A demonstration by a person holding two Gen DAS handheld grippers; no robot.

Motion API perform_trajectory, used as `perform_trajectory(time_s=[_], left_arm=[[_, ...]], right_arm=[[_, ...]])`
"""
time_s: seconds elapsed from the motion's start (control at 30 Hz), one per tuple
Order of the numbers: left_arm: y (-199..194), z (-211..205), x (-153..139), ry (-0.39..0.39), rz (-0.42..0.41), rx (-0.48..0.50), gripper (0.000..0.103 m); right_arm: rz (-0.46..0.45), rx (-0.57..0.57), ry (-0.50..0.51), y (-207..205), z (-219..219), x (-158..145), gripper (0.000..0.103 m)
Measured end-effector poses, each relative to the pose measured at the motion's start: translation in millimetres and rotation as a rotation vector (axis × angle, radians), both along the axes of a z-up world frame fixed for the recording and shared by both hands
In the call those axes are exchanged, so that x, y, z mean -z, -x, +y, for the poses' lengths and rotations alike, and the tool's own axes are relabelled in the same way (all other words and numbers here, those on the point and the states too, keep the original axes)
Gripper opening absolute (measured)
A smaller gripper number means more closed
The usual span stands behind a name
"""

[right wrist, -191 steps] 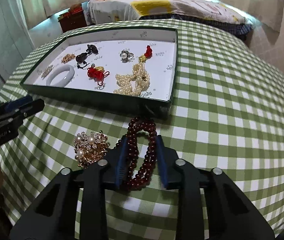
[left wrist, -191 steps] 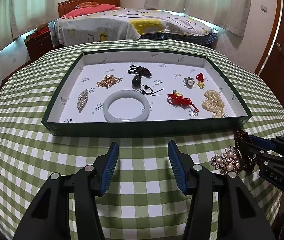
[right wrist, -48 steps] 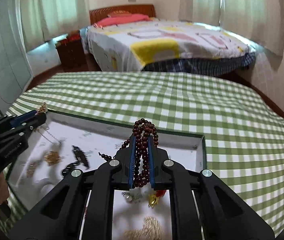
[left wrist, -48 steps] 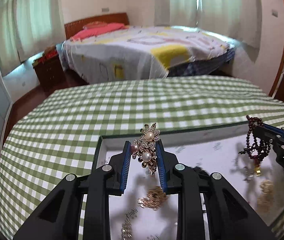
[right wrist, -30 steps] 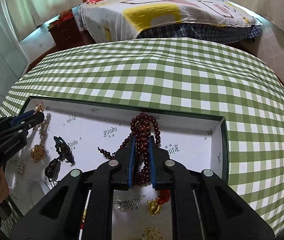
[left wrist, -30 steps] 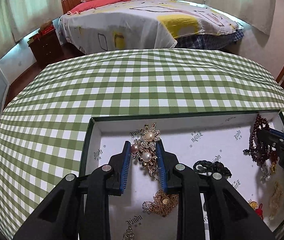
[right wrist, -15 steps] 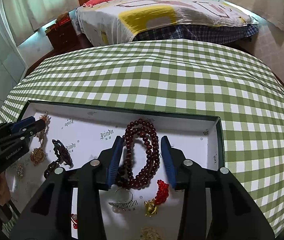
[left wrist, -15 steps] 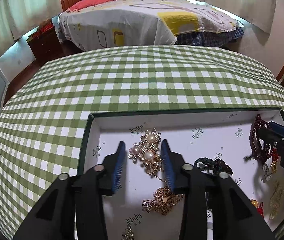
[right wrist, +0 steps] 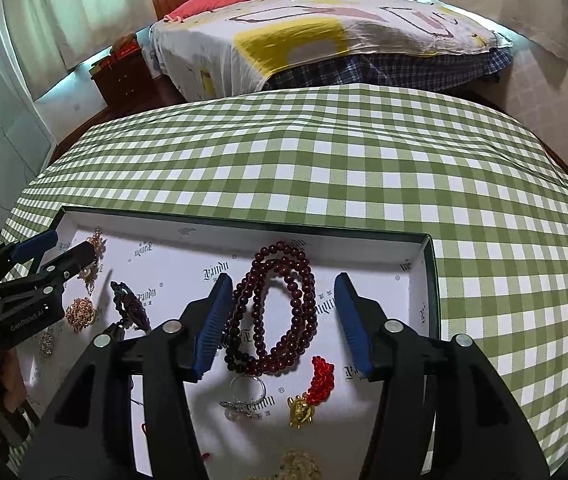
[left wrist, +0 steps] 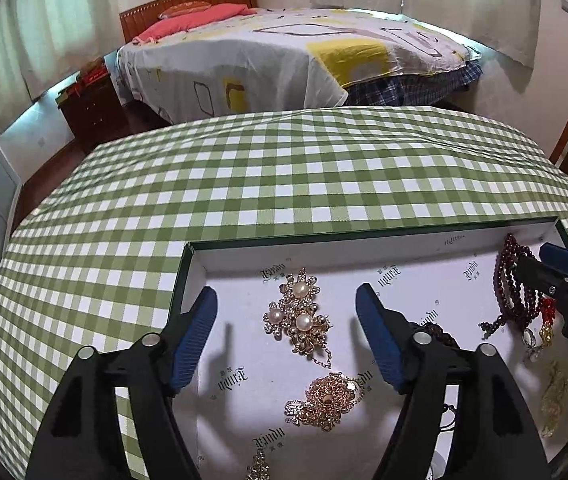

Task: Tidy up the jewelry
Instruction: 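Lower and release the brooch with the left tool while the right tool releases the bracelet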

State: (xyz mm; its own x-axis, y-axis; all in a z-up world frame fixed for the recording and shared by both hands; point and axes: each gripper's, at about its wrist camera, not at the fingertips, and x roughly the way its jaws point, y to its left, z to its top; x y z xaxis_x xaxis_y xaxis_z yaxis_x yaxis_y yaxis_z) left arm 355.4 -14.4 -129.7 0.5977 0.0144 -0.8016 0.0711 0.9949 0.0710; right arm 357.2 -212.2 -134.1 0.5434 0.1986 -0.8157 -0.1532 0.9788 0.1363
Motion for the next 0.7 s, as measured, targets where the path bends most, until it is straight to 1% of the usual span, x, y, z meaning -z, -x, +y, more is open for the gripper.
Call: perform_trajectory(time_s=[0.1,0.2,0.3,0.33,0.47,0.53,0.6,0.67,0.7], left_arm=[[2.5,-2.9,-1.6,-0.006,-0.007,0.008,0.071],[5.0,-6.0,-4.9,-0.009,-0.018,0.011,0.071],[9.8,-8.2,-9.7,-0.017,-0.040,0.015,0.072],[10.4,-7.9,-10.8,-0.020,-0.046,0.014,0.073],[18.0,-8.5,-16.7,-0.006,-0.069,0.004,0.075],[21.7,-8.6,-17.6,0.000,-0.073,-0.001,0.076],[26.2,-8.7,-18.0,-0.004,-0.077,-0.007,0.076],[33.2,-9.4,-18.5,-0.025,-0.086,-0.026,0.079],[35.9,-8.9,-18.7,-0.030,-0.090,-0.031,0.079]], right_arm=[[-0.002,0.002,-0.001,2.4,-0.4,0.0,0.055],[-0.011,0.011,-0.002,6.8,-1.5,-0.6,0.061],[-0.028,0.021,-0.009,11.5,-2.4,-3.6,0.063],[-0.039,0.027,-0.010,14.4,-2.9,-5.6,0.066],[-0.080,0.038,-0.006,26.2,-3.0,-12.9,0.071],[-0.100,0.042,0.001,32.8,-3.0,-16.8,0.078],[-0.116,0.048,0.012,37.7,-2.5,-20.2,0.079],[-0.137,0.055,0.021,47.3,-2.5,-24.8,0.080],[-0.149,0.062,0.028,53.2,-2.5,-27.3,0.082]])
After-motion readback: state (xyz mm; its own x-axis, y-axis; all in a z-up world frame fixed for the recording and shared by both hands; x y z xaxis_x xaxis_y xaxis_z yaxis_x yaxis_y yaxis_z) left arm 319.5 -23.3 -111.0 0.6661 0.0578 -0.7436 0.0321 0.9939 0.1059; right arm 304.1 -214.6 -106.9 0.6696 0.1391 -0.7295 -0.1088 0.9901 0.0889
